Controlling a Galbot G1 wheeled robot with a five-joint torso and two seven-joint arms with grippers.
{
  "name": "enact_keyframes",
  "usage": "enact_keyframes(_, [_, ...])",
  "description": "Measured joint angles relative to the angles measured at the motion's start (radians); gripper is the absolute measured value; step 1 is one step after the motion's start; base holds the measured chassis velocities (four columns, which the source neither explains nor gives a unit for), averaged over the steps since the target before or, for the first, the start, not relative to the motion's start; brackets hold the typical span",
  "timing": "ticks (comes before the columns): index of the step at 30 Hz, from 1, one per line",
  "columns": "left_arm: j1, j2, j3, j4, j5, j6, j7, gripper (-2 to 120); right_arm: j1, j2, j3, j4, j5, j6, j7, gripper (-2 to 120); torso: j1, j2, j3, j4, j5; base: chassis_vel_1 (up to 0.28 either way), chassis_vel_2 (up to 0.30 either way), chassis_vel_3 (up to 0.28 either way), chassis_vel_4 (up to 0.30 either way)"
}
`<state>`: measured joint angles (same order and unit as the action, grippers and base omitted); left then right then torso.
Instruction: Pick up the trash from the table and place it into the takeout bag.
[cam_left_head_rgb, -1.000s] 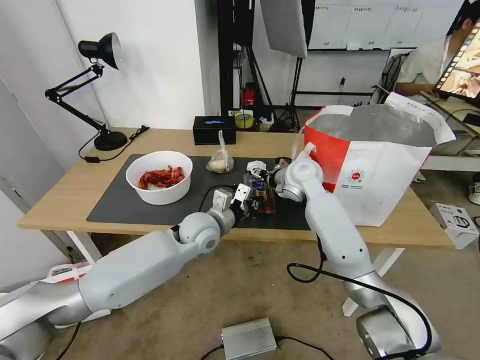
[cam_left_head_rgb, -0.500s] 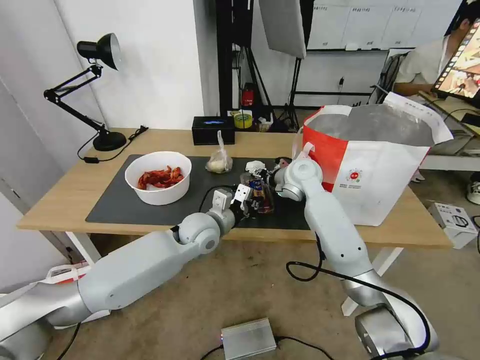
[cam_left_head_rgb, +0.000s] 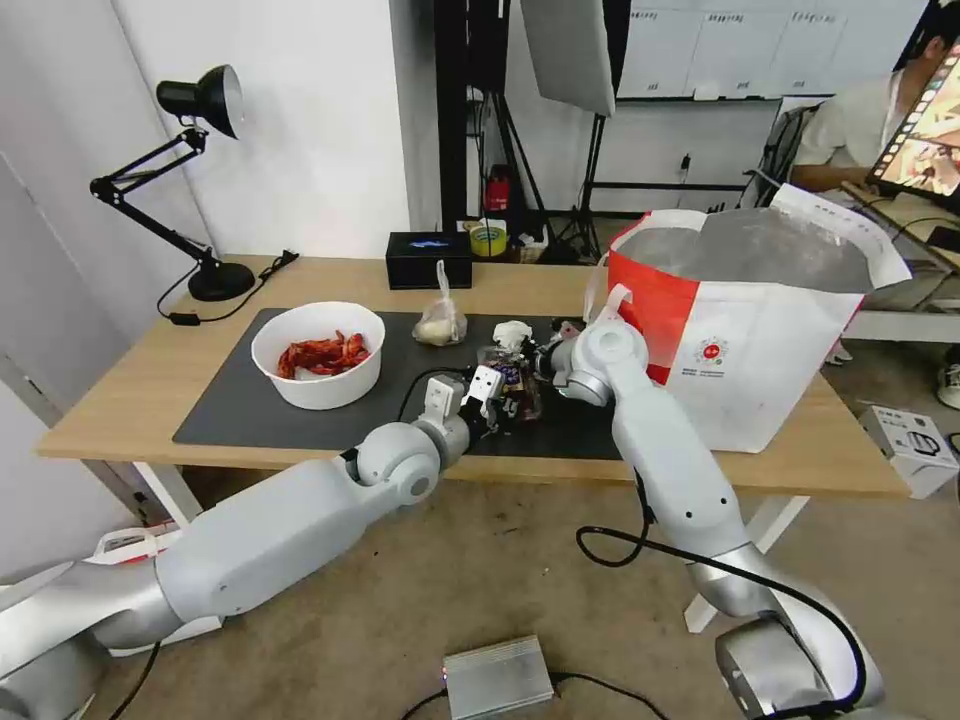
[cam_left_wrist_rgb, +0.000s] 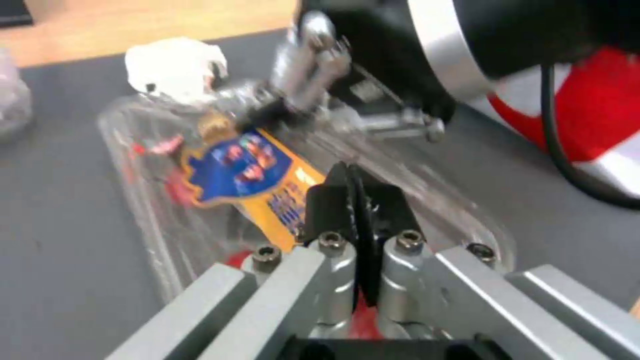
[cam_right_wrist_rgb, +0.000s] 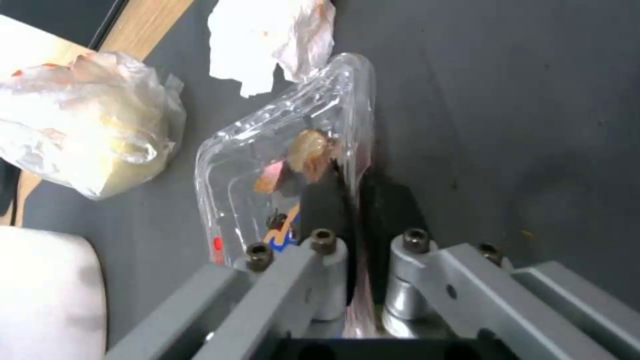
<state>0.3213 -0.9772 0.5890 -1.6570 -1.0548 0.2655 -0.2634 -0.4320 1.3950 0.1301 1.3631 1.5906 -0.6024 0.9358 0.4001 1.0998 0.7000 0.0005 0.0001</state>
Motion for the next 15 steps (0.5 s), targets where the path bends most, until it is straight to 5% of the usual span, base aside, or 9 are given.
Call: enact_keyframes(15, [0.005,0.015,-0.043,-0.031,-0.019,-0.002,-0.006,59,-0.009,-0.011,0.002,0.003,-0.001,0.0,-0.001,1,0.0,0.0,0.0,-0.0002,-0.0001,0.0,0.0,0.0,0.0])
